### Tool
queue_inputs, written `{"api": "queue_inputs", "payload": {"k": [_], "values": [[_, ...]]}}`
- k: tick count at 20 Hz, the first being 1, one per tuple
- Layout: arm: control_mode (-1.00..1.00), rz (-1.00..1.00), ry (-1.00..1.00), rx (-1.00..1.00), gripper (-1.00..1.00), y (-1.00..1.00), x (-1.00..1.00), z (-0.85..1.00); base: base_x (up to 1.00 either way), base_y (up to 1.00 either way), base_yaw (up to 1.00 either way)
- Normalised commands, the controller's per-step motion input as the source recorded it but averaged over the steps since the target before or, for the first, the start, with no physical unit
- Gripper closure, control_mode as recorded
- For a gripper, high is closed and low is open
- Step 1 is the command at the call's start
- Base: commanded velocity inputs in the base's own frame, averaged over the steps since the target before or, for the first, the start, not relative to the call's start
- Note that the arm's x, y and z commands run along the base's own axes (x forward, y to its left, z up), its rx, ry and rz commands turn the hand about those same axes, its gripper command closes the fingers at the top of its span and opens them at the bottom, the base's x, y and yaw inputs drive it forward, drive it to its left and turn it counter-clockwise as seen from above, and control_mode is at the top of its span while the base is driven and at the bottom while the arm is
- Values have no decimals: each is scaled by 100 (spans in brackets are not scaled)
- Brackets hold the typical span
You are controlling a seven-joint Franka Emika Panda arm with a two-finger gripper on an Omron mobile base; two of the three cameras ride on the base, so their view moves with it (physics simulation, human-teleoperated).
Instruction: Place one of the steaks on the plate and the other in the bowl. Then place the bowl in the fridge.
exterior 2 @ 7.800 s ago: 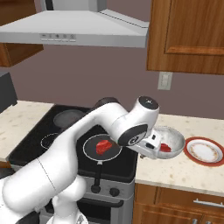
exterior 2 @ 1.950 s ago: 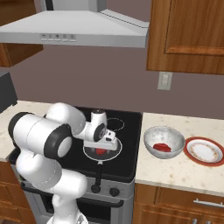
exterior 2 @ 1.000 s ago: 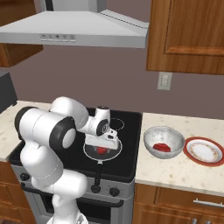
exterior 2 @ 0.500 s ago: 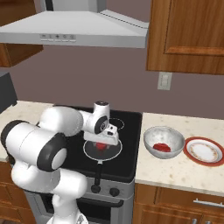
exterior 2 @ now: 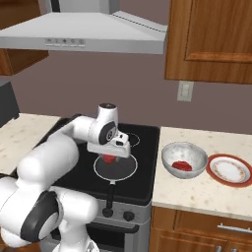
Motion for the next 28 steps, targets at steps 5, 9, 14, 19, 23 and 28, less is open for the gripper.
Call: {"api": "queue_inputs", "payload": {"k": [5,9,14,19,23,28], "values": [[-100,0,1,0,100,6,-52,68,0,0,0],[-100,1,0,0,100,13,-61,32,0,0,0],[-100,2,-11,0,100,28,-53,2,0,0,0],[-100,0,-12,0,100,3,-49,29,0,0,0],[-100,0,-9,0,100,0,-38,46,0,0,0],[-100,0,-5,0,100,12,-40,45,0,0,0]]}}
